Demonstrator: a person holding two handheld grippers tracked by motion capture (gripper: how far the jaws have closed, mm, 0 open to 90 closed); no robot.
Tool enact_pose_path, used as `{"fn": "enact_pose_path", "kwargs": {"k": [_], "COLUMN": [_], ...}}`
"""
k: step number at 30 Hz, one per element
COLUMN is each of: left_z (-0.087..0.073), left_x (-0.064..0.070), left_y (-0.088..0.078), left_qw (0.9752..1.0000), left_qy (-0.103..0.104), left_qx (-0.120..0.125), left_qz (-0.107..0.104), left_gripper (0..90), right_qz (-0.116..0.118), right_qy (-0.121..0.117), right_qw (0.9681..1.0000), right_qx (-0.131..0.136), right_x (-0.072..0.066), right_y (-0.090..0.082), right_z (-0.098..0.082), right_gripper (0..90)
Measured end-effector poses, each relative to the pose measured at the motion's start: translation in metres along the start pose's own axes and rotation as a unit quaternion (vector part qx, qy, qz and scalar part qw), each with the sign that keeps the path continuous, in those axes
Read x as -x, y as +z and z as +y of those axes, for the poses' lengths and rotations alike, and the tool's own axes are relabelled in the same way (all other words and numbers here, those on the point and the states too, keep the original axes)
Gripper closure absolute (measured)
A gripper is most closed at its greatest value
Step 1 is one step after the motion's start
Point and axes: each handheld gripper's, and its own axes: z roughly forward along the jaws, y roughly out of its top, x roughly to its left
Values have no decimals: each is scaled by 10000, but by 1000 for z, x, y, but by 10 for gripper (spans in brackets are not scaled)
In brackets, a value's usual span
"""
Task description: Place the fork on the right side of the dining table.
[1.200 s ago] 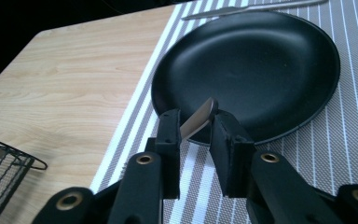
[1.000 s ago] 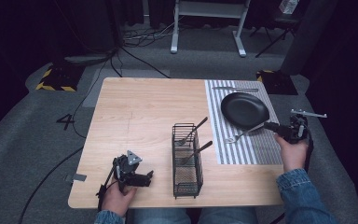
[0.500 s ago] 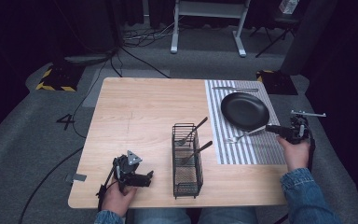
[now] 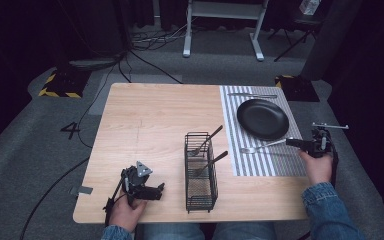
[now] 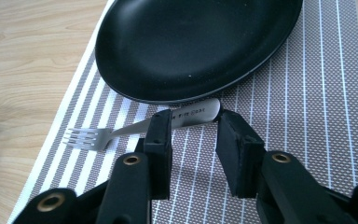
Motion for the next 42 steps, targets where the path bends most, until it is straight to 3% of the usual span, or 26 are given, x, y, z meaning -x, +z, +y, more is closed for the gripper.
{"fn": "enact_pose_path", "kwargs": {"k": [14, 29, 35, 42], "left_z": [0, 0, 0, 0], "left_x": [0, 0, 0, 0], "left_y": [0, 0, 0, 0], "left_qw": [10000, 10000, 10000, 10000], "left_qy": [-2, -7, 0, 0], "left_qx": [1, 2, -3, -3], "left_qz": [1, -1, -1, -2], "left_gripper": [8, 8, 7, 7], "right_qz": [-37, -246, -237, -173], "right_qy": [121, 173, 208, 122], "right_qw": [9997, 9985, 9984, 9993], "right_qx": [-188, -465, -479, -314], "right_x": [13, 22, 25, 20], "right_y": [6, 19, 20, 13], "right_z": [-9, -12, -13, -12], "right_gripper": [652, 641, 636, 611]}}
